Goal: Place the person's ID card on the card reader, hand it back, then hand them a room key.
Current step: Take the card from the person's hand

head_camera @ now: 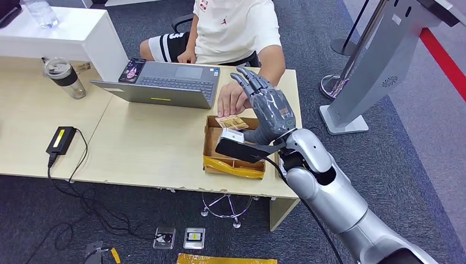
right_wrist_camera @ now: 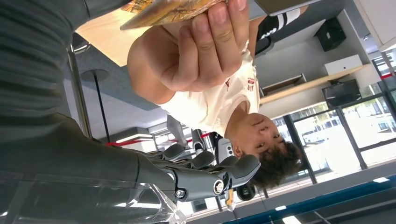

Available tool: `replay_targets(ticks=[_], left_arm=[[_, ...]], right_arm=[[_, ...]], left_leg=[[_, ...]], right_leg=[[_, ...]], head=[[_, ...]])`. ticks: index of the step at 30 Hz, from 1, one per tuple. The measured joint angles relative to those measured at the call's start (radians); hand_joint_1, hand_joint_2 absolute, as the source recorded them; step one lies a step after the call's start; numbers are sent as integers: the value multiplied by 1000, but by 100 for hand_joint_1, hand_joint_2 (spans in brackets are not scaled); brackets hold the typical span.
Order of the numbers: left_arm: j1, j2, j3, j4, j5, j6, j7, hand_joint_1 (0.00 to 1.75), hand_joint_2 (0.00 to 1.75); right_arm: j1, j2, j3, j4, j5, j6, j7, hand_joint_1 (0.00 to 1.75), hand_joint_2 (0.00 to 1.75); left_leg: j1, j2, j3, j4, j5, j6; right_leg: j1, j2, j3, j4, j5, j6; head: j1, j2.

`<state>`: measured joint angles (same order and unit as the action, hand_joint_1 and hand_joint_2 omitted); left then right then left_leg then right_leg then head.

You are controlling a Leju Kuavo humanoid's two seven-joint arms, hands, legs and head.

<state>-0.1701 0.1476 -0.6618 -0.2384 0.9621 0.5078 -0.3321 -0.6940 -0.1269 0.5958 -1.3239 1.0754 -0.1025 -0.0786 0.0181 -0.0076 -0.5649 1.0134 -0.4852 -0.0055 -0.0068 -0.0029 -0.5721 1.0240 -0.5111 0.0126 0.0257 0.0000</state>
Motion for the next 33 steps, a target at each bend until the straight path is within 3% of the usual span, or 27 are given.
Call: replay_targets(ticks=[1,3,18,24,33], left_arm=[[-1,0,-1,0,-1,0,1,0,175],[-4,0,-3,0,-2,0,2,0,175],[-6,0,-3,2,-6,-5,8,0,175],[-4,3,-3,3,5,-11,9,0,175],[8,12,-3,7,26,-18,9,0,175]], right_arm=[[1,-2,0,0,0,0,2,110,175],[5,-6,0,0,-1,-2,4,156,175],[27,-24,0,-1,-6,-22,10,158,175],[42,-30,0,-1,-13,-27,11,175,175],[89,-65,-20,3,-76,-80,16,175,175]], left_leg=[[0,0,0,0,0,0],[0,0,0,0,0,0],[0,1,0,0,0,0],[0,1,0,0,0,0],[0,1,0,0,0,0]], right_leg=[[0,0,0,0,0,0],[0,0,0,0,0,0],[0,1,0,0,0,0],[0,1,0,0,0,0],[0,0,0,0,0,0]], head=[[0,0],[0,0],[0,0],[0,0],[0,0]])
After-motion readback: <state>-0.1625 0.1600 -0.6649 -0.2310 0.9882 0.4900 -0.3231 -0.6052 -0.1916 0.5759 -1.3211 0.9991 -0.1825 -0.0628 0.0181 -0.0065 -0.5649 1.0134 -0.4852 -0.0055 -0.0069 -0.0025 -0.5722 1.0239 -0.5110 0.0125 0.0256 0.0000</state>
